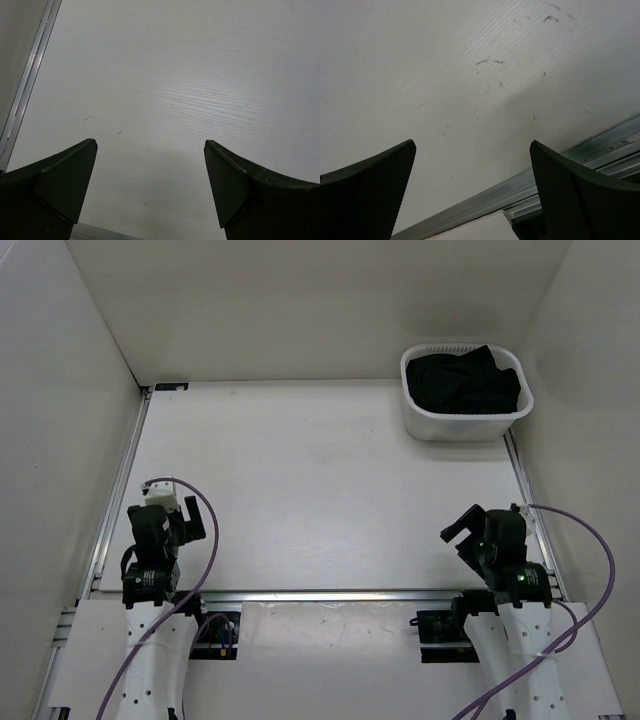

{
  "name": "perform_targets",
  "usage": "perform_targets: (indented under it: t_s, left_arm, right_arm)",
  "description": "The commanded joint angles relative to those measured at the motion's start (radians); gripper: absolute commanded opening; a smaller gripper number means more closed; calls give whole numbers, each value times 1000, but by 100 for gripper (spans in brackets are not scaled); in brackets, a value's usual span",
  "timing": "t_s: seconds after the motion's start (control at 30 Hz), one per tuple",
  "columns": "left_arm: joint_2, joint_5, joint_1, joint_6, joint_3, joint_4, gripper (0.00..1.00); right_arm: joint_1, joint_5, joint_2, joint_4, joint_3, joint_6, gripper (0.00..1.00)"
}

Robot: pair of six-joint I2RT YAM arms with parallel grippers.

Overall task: Fold and stack the trousers
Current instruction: Grab the trousers from the pile, then move the trousers to the center of the board

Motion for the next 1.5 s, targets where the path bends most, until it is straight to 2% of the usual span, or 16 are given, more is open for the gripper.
perform_targets:
  t_s: [0.0,0.17,0.27,0.47,0.6,0.73,0.8,0.83,0.93,0.97,1.0,1.03,1.2,1.33,1.43,1.47]
  left_arm:
    - [30,-3,5,-1,75,5,100]
    - [41,52,5,-1,130,5,100]
    - [83,52,5,-1,173,-6,100]
    - [160,147,5,-1,270,-6,100]
    - [203,166,5,-1,282,-6,100]
    - [248,141,5,-1,259,-6,100]
    - [280,115,5,-1,259,-6,100]
    - [280,104,5,-1,259,-6,100]
    - [306,104,5,-1,299,-6,100]
    - [315,104,5,-1,308,-6,100]
    - [315,113,5,-1,308,-6,100]
    - [315,113,5,-1,308,-6,100]
    - [282,113,5,-1,296,-6,100]
    - [229,133,5,-1,287,-6,100]
    - [203,123,19,-1,302,6,100]
    - [188,123,19,-1,311,6,100]
  right_arm:
    - [0,133,135,48,164,-51,99]
    - [0,162,566,122,630,-308,99]
    - [-24,153,842,160,1000,-431,99]
    - [-84,153,1420,156,1645,-386,99]
    - [-115,89,1753,173,1824,-298,99]
    - [-115,-42,1917,369,1809,-263,99]
    - [-115,-97,2021,369,1863,-226,99]
    - [-115,-97,2046,369,1912,-226,99]
    - [-115,-110,2048,467,1854,-244,65]
    - [-115,-110,2015,489,1833,-258,48]
    - [-115,-94,1998,501,1820,-282,12]
    - [-115,-81,1963,501,1820,-295,0]
    - [-64,-51,1805,501,1844,-428,0]
    - [39,10,1560,567,1869,-549,0]
    - [186,38,1389,721,1830,-646,0]
    - [294,38,1349,850,1802,-677,0]
